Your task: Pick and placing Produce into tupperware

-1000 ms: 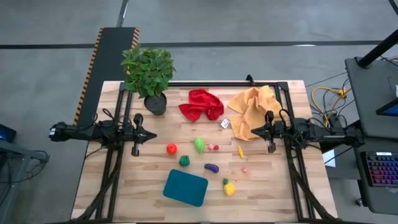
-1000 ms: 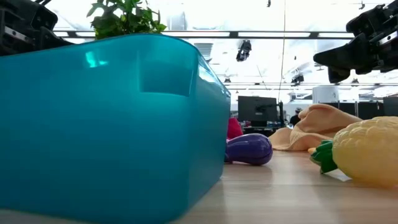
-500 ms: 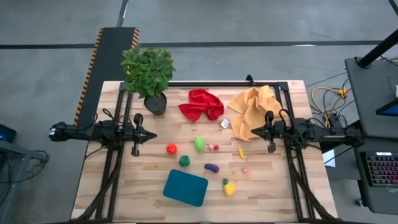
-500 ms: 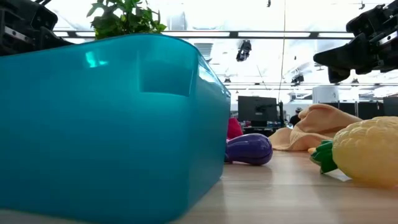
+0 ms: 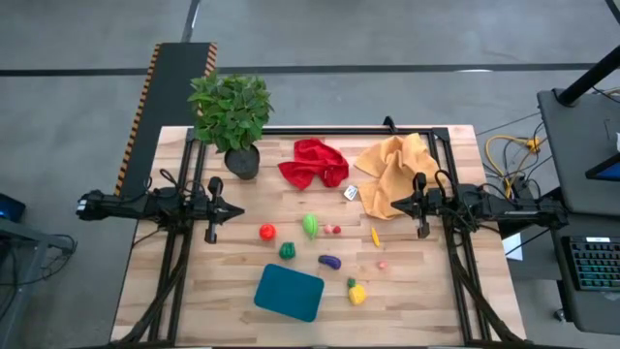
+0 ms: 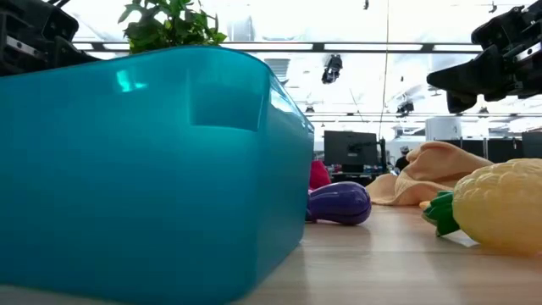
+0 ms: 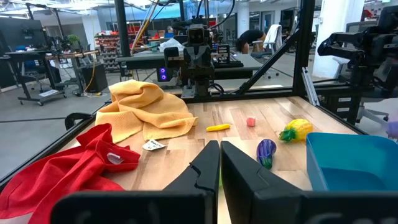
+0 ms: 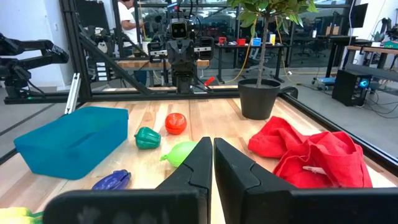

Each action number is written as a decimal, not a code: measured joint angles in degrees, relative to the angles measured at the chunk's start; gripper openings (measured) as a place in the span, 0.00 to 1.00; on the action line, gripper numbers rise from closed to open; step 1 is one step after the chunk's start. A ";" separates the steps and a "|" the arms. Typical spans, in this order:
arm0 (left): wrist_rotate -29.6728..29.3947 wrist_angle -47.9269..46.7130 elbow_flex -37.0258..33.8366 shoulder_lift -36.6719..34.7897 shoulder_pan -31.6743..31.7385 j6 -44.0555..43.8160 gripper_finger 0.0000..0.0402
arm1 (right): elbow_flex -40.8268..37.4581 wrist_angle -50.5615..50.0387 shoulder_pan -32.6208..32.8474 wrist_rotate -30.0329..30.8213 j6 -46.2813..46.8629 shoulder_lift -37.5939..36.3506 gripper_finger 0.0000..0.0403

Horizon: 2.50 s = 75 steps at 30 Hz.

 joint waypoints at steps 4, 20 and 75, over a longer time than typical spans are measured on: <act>0.00 0.02 -0.02 0.00 -0.02 0.00 0.00 | 0.00 -0.01 0.00 0.00 0.00 -0.01 0.02; 0.00 0.01 -0.01 0.00 -0.01 -0.02 0.00 | -0.01 0.00 0.00 0.00 0.00 0.02 0.02; -0.11 2.01 -0.33 -0.02 0.00 -0.02 0.00 | 0.00 0.02 0.00 0.00 0.00 -0.01 0.02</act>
